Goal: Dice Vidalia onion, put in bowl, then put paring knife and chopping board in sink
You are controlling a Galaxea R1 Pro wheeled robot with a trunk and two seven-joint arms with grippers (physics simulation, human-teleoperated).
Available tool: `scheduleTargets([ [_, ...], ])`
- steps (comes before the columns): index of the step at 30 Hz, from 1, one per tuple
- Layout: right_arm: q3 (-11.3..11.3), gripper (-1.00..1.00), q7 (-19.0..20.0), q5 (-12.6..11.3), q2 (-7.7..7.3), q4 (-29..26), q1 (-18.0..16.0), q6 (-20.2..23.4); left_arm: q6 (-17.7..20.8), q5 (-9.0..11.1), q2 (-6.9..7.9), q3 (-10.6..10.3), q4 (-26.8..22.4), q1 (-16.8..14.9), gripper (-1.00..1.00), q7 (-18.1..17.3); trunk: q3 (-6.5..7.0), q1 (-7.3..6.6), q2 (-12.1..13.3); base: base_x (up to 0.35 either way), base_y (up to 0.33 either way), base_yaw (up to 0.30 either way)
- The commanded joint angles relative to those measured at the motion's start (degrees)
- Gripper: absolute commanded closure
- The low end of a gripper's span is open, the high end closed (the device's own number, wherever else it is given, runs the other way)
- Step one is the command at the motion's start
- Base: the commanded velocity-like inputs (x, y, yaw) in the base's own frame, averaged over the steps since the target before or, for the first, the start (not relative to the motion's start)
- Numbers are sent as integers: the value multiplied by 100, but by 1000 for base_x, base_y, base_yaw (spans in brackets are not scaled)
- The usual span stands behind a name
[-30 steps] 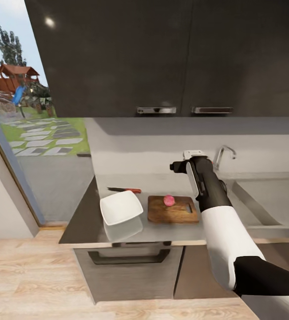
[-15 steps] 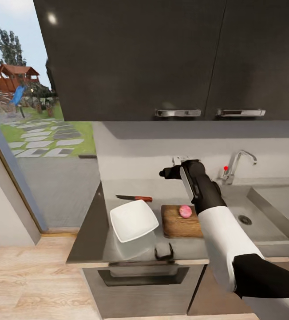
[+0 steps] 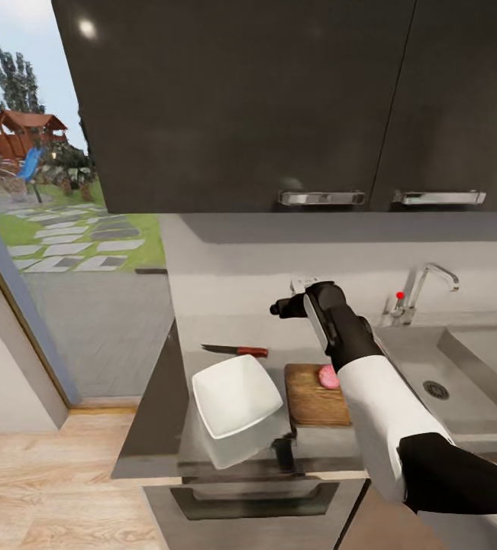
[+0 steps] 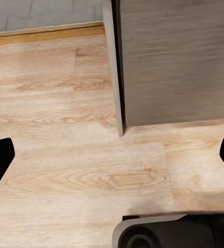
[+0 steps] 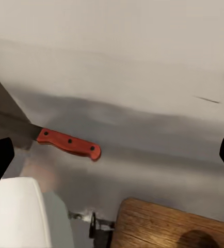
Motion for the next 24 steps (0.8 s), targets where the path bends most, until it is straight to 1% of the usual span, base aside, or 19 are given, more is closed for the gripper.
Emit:
scheduleTargets([
  [1,-1,-100,58,63,-5,55,-5,23,-9,59,7,-48,-8,-1,-100,24,-12,7,-12,255,0,0],
  [4,0,-100,76,63,-17,125,-5,23,-9,59,7,-48,-7,-1,-100,24,-12,7,-12,232,0,0],
  [12,3,-100,282,71,-34,180,-5,19,-9,57,5,-48,-7,2,-100,24,-12,7,-12,170,0,0],
  [21,8,-100,316,72,-35,262,-5,18,-9,58,5,-48,-7,0,-100,24,-12,7,-12,77,0,0],
  [24,9,-100,318,72,-30,396,-5,17,-9,57,4,-48,1,0,-100,24,-12,7,-12,140,0,0],
])
